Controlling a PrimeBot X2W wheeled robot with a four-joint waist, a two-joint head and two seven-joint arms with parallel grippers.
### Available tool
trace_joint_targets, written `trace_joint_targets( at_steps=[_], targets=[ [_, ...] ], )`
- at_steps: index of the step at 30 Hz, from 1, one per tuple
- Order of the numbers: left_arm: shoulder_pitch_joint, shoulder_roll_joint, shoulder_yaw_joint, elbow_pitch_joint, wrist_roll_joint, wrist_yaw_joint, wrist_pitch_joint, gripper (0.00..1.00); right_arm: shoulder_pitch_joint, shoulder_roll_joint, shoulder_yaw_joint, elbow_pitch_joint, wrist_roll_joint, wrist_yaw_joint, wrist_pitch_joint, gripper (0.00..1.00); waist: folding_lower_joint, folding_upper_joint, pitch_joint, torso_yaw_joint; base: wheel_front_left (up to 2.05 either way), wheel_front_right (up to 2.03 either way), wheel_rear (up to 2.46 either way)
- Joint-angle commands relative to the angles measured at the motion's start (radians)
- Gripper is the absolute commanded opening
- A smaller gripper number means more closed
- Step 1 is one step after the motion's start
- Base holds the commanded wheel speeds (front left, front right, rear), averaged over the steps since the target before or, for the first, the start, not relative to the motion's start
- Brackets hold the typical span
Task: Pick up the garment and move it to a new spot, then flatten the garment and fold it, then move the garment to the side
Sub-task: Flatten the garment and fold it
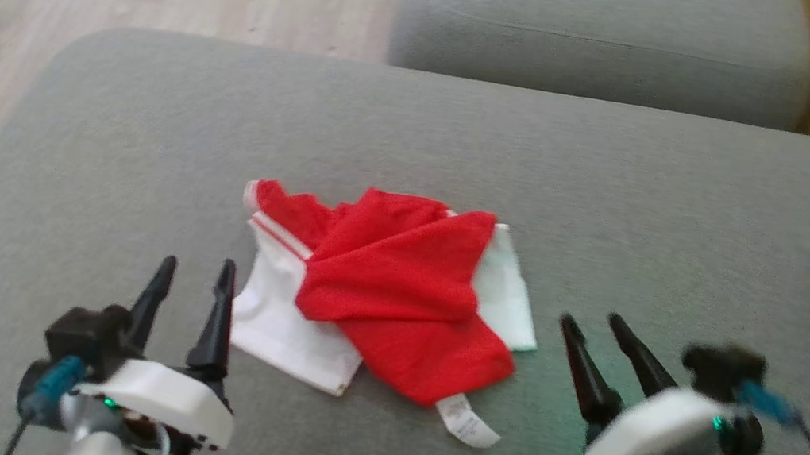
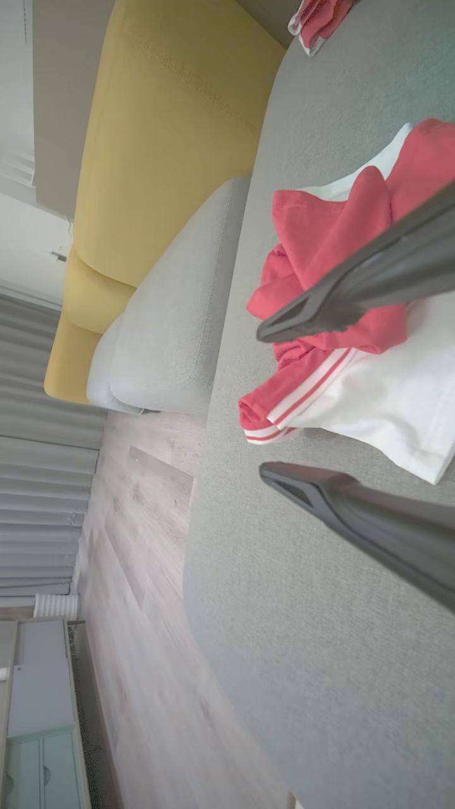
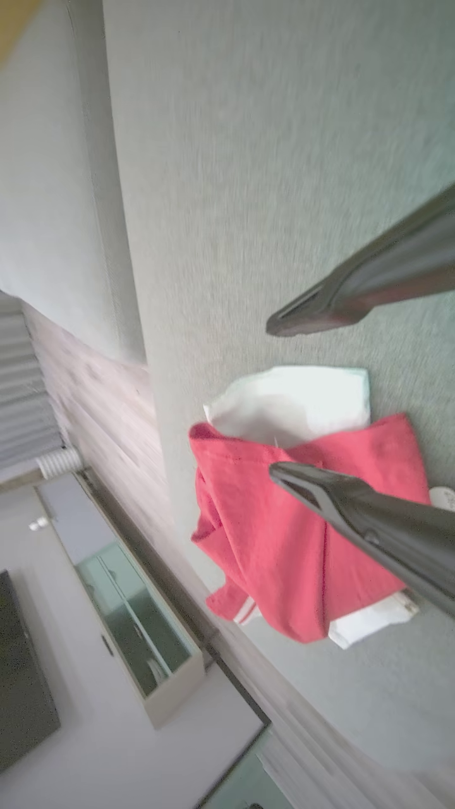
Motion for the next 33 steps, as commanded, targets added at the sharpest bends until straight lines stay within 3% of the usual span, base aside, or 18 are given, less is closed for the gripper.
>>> trace_joint_targets(
  at_steps=[1, 11, 21, 22, 23, 24, 26, 33],
  targets=[
    [-0.050, -0.006, 0.043, -0.025, 0.014, -0.007, -0.012, 1.00, -0.089, -0.023, 0.043, -0.016, 0.043, 0.008, 0.041, 1.00, 0.0000, 0.0000, 0.013, 0.046, 0.00, 0.00, 0.00],
    [-0.061, -0.081, 0.026, 0.046, 0.055, -0.066, -0.012, 1.00, -0.273, -0.074, 0.205, 0.141, 0.392, 0.008, 0.370, 1.00, 0.0000, 0.0000, 0.046, 0.167, 0.00, 0.00, 0.00],
    [-0.077, -0.117, 0.066, 0.070, 0.085, -0.088, -0.012, 1.00, -0.359, -0.100, 0.275, 0.229, 0.557, 0.008, 0.414, 1.00, 0.0000, 0.0000, 0.097, 0.225, 0.00, 0.00, 0.00],
    [-0.078, -0.120, 0.070, 0.072, 0.088, -0.090, -0.012, 1.00, -0.365, -0.102, 0.284, 0.232, 0.569, 0.008, 0.415, 0.95, 0.0000, 0.0000, 0.100, 0.225, 0.00, 0.00, 0.00],
    [-0.078, -0.123, 0.073, 0.074, 0.091, -0.092, -0.012, 1.00, -0.371, -0.105, 0.294, 0.231, 0.579, 0.008, 0.415, 0.60, 0.0000, 0.0000, 0.102, 0.226, 0.00, 0.00, 0.00],
    [-0.078, -0.123, 0.073, 0.074, 0.091, -0.092, -0.012, 1.00, -0.371, -0.105, 0.294, 0.231, 0.579, 0.008, 0.415, 0.60, 0.0000, 0.0000, 0.102, 0.226, 0.00, 0.00, 0.00],
    [-0.079, -0.128, 0.080, 0.077, 0.096, -0.095, -0.012, 1.00, -0.377, -0.110, 0.316, 0.219, 0.608, 0.008, 0.417, 0.00, 0.0000, 0.0000, 0.105, 0.223, 0.00, 0.00, 0.00],
    [-0.074, -0.140, 0.102, 0.094, 0.109, -0.108, -0.012, 1.00, -0.410, -0.160, 0.349, 0.137, 0.694, 0.008, 0.354, 0.00, 0.0000, 0.0000, 0.079, 0.193, 0.00, 0.00, 0.00]
  ],
)
